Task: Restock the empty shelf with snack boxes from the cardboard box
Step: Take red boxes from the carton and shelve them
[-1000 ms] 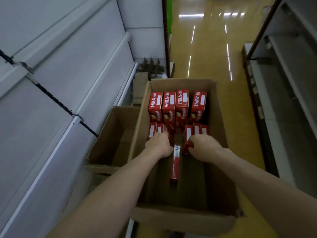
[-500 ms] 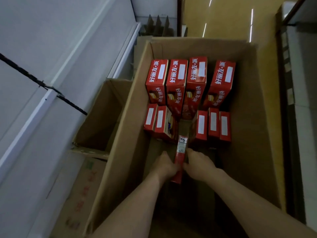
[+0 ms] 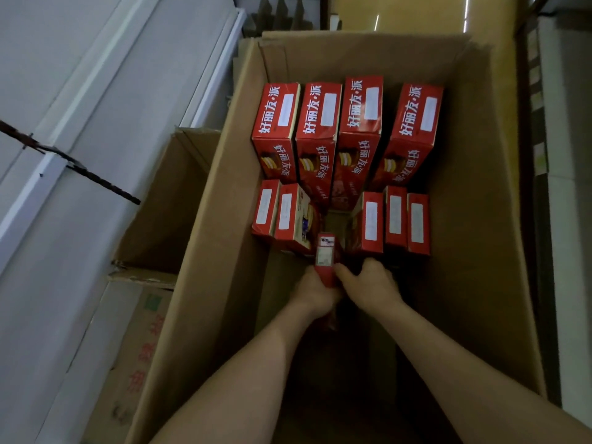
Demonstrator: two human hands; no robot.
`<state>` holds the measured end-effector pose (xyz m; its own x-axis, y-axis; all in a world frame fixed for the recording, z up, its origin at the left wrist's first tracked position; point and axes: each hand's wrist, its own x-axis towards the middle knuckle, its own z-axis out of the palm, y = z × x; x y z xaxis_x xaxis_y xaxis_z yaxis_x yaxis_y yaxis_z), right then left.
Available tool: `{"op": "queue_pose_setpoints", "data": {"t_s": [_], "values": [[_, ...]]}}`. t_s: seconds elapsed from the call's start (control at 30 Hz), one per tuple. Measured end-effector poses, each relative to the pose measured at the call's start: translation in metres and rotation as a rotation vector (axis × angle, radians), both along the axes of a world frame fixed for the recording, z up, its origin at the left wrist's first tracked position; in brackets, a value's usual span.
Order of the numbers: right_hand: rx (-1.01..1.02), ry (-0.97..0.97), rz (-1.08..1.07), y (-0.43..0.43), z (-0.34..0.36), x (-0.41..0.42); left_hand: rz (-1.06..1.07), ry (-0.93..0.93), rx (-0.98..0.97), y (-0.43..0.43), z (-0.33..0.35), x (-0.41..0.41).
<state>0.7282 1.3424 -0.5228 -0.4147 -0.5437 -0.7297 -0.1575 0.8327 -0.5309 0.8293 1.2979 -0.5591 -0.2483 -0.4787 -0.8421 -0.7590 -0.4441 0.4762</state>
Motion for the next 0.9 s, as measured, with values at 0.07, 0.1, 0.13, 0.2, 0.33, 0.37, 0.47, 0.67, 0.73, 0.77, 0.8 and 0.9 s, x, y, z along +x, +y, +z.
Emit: {"op": "queue_pose_setpoints", "data": {"t_s": [0.07,0.1,0.13,0.2,0.33,0.37,0.47,0.67,0.73,0.77,0.8,0.9], "values": [[-0.02,0.041,-0.046,0.001,0.005,-0.006,0.065,0.008,-0.014,-0.009,0.019,-0.004],[-0.015,0.069,-0.064,0.002,0.009,-0.007,0.097,0.01,-0.011,-0.013,0.026,-0.006],[-0.004,0.096,-0.085,0.002,0.011,-0.009,0.115,0.009,-0.008,-0.017,0.035,-0.008],[0.0,0.133,-0.115,0.002,0.014,-0.009,0.107,0.006,-0.022,-0.023,0.046,-0.012],[0.01,0.181,-0.069,0.0,0.015,-0.01,0.031,0.026,-0.142,-0.029,0.057,-0.014],[0.026,0.179,-0.057,-0.003,0.014,-0.011,0.013,0.026,-0.167,-0.031,0.059,-0.014],[0.057,0.153,-0.082,-0.011,0.013,-0.017,-0.017,0.02,-0.179,-0.035,0.064,-0.012],[-0.009,0.171,-0.079,0.007,0.027,-0.019,0.036,-0.005,-0.115,-0.038,0.085,-0.003],[-0.051,0.155,-0.075,0.016,0.042,-0.019,0.056,-0.011,-0.135,-0.036,0.1,-0.002],[-0.074,0.155,-0.074,0.02,0.052,-0.019,0.062,-0.006,-0.148,-0.036,0.108,-0.001],[-0.095,0.163,-0.073,0.023,0.062,-0.019,0.064,0.007,-0.16,-0.035,0.117,0.0],[-0.166,0.186,-0.096,0.032,0.1,-0.022,0.047,0.077,-0.199,-0.034,0.153,0.001]]}}
